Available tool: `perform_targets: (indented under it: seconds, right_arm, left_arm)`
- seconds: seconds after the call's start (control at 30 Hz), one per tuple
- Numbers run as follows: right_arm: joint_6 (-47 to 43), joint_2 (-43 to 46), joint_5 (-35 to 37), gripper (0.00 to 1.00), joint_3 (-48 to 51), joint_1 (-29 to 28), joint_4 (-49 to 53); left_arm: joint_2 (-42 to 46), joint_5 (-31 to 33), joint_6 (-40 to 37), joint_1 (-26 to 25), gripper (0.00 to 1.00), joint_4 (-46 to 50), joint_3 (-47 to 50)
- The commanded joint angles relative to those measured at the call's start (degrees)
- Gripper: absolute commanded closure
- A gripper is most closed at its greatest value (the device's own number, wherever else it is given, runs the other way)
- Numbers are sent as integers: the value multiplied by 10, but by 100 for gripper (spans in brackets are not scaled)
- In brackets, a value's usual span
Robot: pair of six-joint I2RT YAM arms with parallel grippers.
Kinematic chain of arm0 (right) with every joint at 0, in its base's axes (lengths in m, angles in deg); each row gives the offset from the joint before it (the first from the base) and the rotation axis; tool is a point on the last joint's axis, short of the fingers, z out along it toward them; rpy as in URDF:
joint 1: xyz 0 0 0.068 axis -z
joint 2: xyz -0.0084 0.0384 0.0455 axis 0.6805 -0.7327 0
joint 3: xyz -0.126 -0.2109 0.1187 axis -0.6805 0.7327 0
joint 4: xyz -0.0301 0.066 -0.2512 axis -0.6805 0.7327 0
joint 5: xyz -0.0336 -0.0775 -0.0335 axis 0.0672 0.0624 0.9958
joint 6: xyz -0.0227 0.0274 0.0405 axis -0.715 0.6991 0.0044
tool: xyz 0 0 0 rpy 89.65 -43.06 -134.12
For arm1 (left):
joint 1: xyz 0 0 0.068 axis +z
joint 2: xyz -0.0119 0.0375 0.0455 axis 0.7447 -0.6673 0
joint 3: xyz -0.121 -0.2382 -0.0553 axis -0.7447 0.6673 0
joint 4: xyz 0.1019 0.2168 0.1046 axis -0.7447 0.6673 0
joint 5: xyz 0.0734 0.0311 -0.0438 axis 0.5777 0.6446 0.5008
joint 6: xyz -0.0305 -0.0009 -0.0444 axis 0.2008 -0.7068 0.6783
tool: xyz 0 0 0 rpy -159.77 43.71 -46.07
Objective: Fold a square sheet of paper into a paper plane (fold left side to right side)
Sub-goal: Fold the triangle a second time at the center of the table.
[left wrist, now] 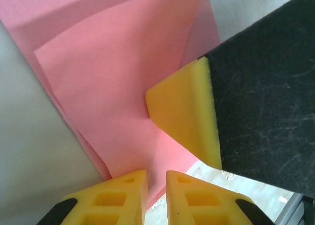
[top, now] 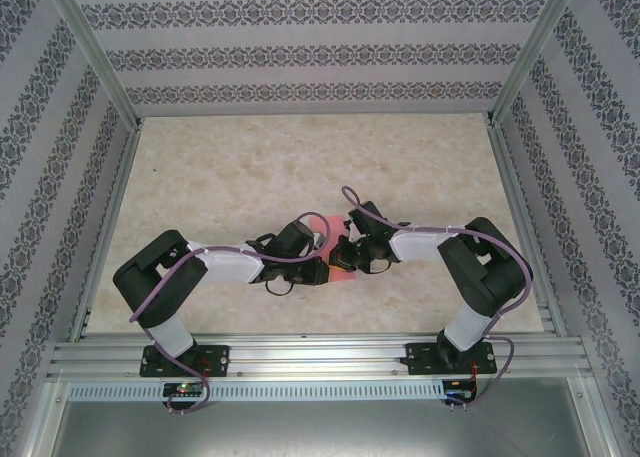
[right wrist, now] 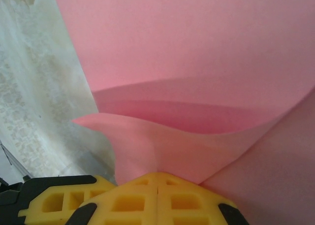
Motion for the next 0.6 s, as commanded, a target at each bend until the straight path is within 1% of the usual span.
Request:
perform_targets:
  seconds: [0.0,0.2,0.57]
  right_arm:
    - [-10,-12,19,97,-7,-7,22]
    - [-35,-11,54,96,-11,6,50]
    - [-75,-16,57,95,-32,47,70]
  left_arm:
    - [-17,28,-12,-5,81,52,-1]
    - [-26,34,-18,-8,81,66,-2]
    - [-41,36,-18,-8,82,62,5]
